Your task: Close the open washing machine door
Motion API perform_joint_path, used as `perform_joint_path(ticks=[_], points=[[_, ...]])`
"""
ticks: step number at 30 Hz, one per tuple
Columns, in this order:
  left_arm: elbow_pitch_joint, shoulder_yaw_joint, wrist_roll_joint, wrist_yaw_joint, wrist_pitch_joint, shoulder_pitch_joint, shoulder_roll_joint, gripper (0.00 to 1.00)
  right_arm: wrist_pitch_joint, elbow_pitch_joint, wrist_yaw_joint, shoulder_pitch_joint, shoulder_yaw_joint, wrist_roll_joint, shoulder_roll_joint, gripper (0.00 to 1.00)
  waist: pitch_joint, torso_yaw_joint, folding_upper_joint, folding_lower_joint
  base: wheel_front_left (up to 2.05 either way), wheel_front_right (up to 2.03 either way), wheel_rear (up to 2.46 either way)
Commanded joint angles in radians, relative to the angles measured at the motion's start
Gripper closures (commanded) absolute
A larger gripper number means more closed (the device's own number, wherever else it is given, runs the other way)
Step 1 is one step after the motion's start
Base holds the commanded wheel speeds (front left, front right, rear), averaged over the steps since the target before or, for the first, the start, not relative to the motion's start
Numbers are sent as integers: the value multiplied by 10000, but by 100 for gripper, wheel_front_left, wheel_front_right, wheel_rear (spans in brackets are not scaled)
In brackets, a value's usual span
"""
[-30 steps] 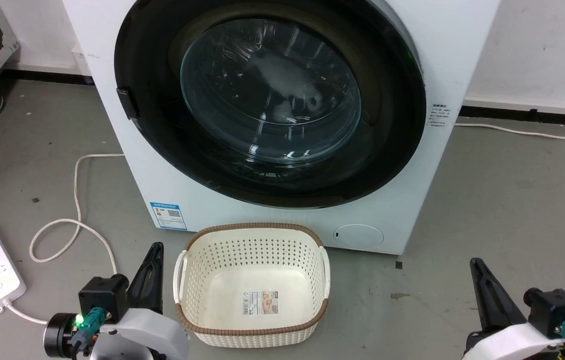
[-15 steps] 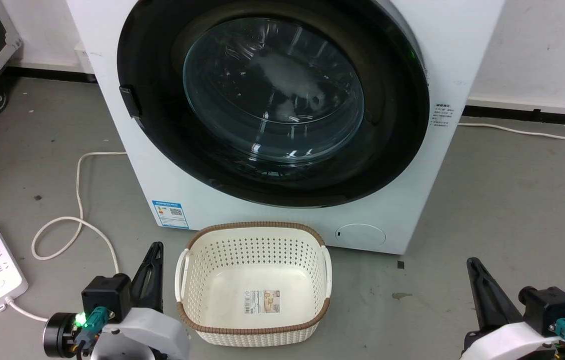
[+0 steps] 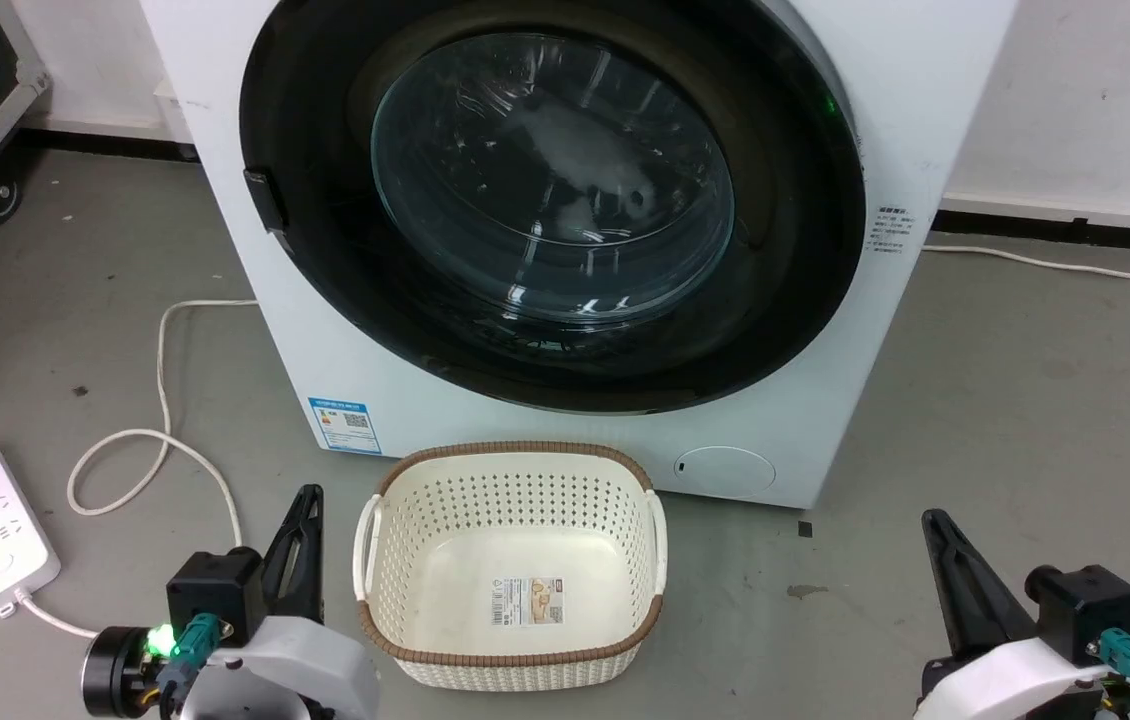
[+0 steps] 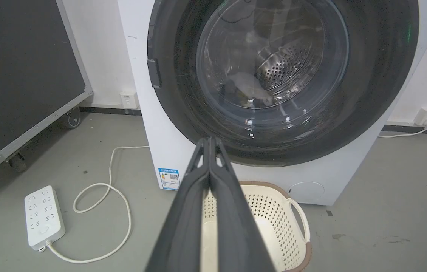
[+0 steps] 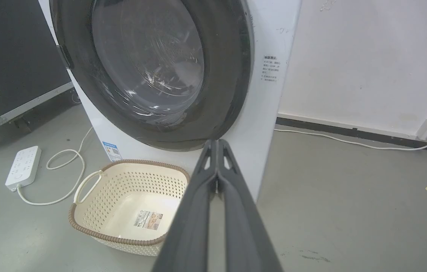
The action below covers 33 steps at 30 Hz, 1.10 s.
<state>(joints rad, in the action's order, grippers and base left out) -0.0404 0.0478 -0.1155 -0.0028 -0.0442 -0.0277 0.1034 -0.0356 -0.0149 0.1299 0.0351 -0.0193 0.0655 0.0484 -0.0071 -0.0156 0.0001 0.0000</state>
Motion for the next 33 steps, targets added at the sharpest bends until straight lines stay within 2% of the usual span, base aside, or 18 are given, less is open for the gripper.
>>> perform_joint_path(ticks=[1, 33], points=[[50, -45, 87, 19, 39, 138, -64, 100, 45, 65, 5, -155, 26, -97, 12, 100, 1, 3, -1, 0, 0, 0, 0], [354, -418, 1006, 27, 386, 257, -467, 100, 312, 137, 8, -324, 169, -577, 17, 100, 61, 135, -1, 0, 0, 0, 0]])
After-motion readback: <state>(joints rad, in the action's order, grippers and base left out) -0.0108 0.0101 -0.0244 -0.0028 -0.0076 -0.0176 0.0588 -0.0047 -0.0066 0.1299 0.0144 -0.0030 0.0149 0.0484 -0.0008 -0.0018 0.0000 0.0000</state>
